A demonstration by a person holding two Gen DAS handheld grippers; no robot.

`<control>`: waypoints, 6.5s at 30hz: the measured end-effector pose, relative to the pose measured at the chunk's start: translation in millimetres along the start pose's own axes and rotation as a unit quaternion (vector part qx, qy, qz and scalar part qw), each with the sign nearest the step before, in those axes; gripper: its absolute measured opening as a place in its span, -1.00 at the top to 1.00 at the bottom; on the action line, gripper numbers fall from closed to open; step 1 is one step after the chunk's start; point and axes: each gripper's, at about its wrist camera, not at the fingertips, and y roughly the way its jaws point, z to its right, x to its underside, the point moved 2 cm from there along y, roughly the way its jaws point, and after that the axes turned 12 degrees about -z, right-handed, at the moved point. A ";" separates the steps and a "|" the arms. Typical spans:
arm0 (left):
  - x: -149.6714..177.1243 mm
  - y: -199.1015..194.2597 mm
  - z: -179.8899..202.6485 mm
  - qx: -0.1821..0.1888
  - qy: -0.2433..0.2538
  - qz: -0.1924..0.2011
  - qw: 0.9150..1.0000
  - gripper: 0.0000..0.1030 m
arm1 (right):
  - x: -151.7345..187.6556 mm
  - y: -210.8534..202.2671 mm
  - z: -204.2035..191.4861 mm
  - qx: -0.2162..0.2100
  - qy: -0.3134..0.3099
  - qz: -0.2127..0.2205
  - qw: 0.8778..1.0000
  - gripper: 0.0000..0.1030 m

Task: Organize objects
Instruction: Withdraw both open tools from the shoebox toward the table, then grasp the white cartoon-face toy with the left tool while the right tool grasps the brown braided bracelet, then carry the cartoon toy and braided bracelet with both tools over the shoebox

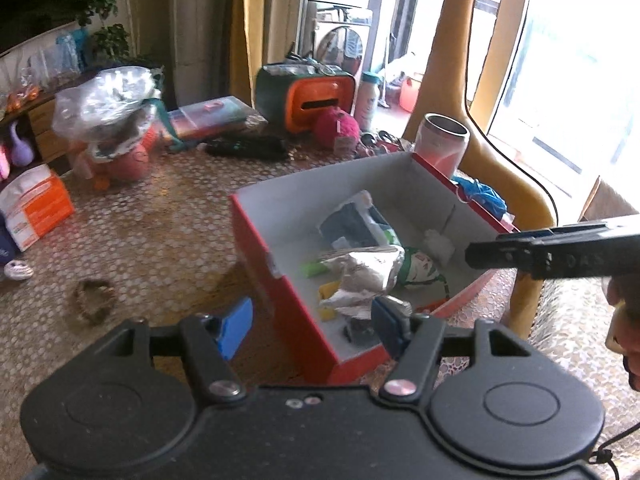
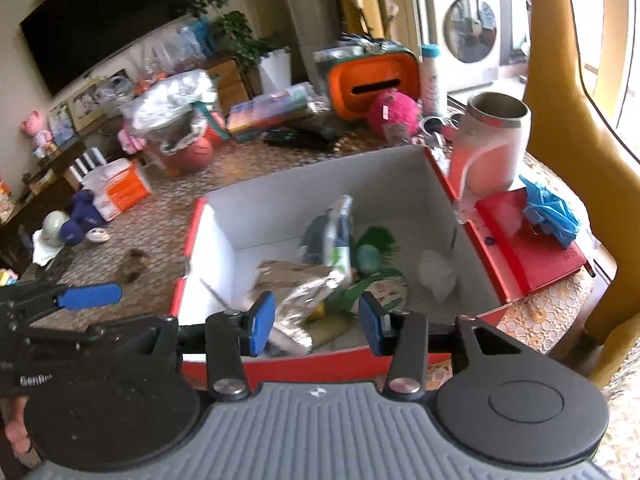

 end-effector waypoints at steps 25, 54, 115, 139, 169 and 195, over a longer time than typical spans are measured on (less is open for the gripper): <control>76.3 -58.5 -145.2 -0.064 -0.082 0.020 0.994 -0.62 | 37.0 9.2 -149.9 -0.054 -0.098 0.000 0.994 -0.23; 53.1 10.2 -319.0 -0.144 -0.207 0.008 0.968 -0.99 | -34.2 136.4 -246.4 -0.060 -0.150 -0.055 0.985 -0.57; -43.3 142.3 -378.2 -0.188 -0.242 -0.070 0.949 0.23 | -77.2 297.9 -311.5 0.043 -0.214 -0.107 0.970 0.72; -4.9 51.8 -281.0 -0.089 -0.195 -0.058 0.975 0.24 | -35.6 187.8 -277.6 -0.017 -0.186 -0.069 0.980 0.73; 14.7 -18.9 -89.3 -0.017 -0.053 -0.047 0.997 0.24 | 15.9 24.1 -182.0 -0.019 -0.163 0.029 0.986 0.72; -46.2 63.0 52.6 0.015 0.046 -0.079 0.996 0.22 | -32.8 25.1 9.1 0.054 -0.035 0.046 0.997 0.73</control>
